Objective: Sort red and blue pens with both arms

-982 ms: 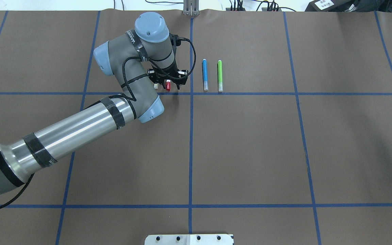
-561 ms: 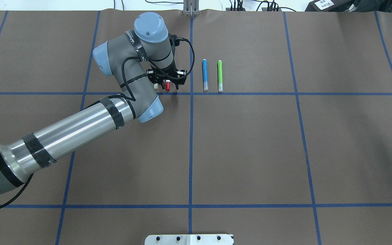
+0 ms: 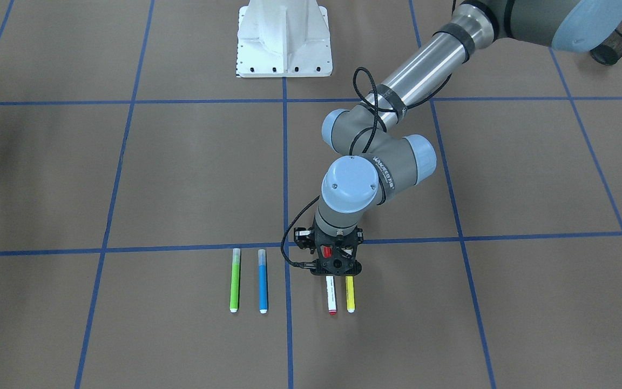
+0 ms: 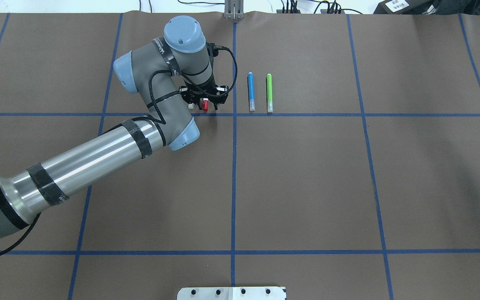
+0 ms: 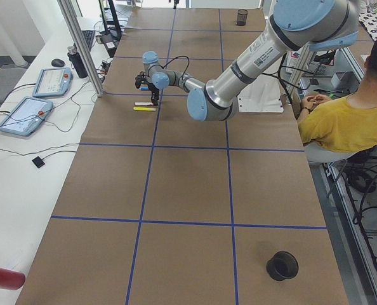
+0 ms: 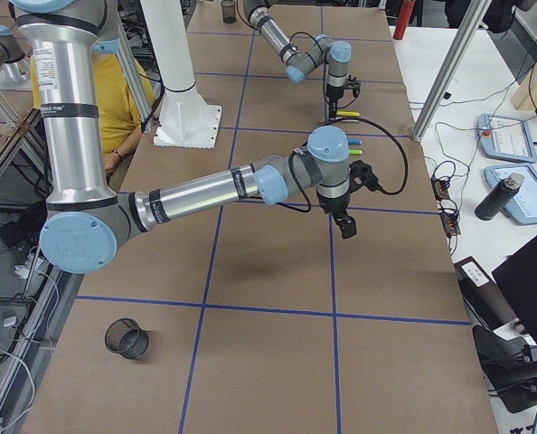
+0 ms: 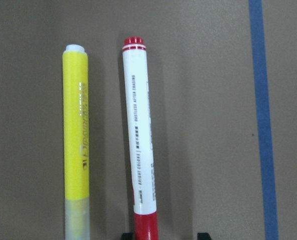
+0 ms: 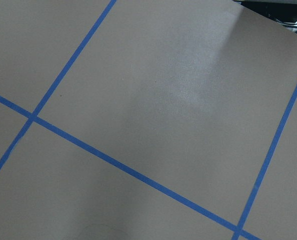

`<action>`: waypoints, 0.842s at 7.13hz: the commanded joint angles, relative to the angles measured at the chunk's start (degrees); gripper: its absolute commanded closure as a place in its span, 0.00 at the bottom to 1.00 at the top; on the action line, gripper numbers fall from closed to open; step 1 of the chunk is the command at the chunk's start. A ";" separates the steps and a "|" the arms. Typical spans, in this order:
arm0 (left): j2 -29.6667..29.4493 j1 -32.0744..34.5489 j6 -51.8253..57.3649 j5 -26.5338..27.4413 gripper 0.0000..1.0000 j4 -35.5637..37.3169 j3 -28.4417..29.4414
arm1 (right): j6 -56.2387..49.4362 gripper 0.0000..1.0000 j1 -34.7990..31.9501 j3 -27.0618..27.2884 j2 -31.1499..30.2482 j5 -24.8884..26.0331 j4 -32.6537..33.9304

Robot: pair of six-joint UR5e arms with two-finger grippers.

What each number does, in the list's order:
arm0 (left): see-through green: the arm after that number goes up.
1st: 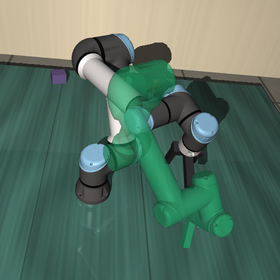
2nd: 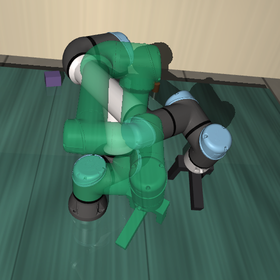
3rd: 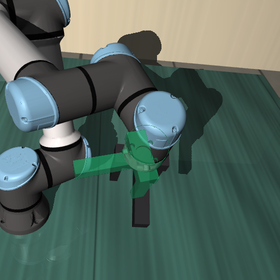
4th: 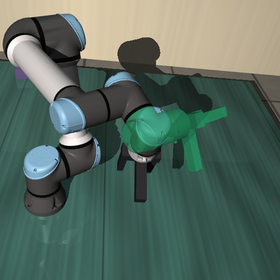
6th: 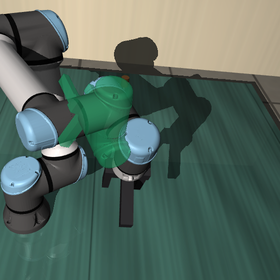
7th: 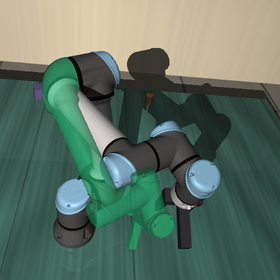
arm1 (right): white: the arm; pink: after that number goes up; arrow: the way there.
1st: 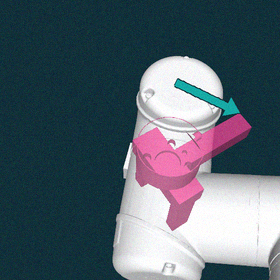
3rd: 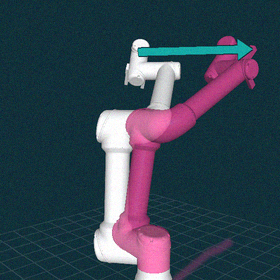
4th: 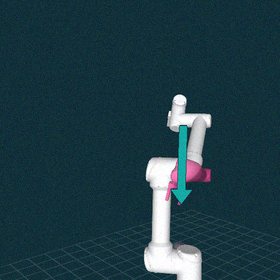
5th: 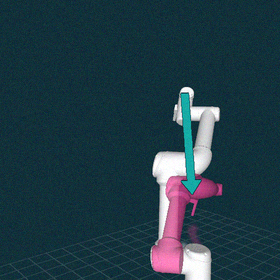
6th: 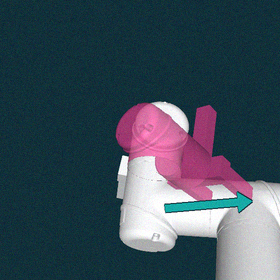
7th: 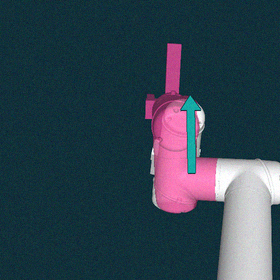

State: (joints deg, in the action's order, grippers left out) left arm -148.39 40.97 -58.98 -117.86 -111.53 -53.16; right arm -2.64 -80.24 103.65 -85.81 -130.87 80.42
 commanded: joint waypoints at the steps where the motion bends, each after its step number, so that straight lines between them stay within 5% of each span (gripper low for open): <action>1: 0.12 0.07 -0.08 0.00 0.51 0.00 0.25 | 0.00 0.00 0.09 -0.38 0.38 0.00 0.00; 6: 0.56 0.07 -0.08 0.09 0.58 0.00 0.25 | 0.00 0.00 0.17 -1.52 1.61 0.00 0.00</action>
State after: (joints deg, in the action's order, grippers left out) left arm -147.90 41.04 -59.06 -117.84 -111.49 -52.91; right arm -2.64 -80.10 102.40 -84.38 -130.87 80.42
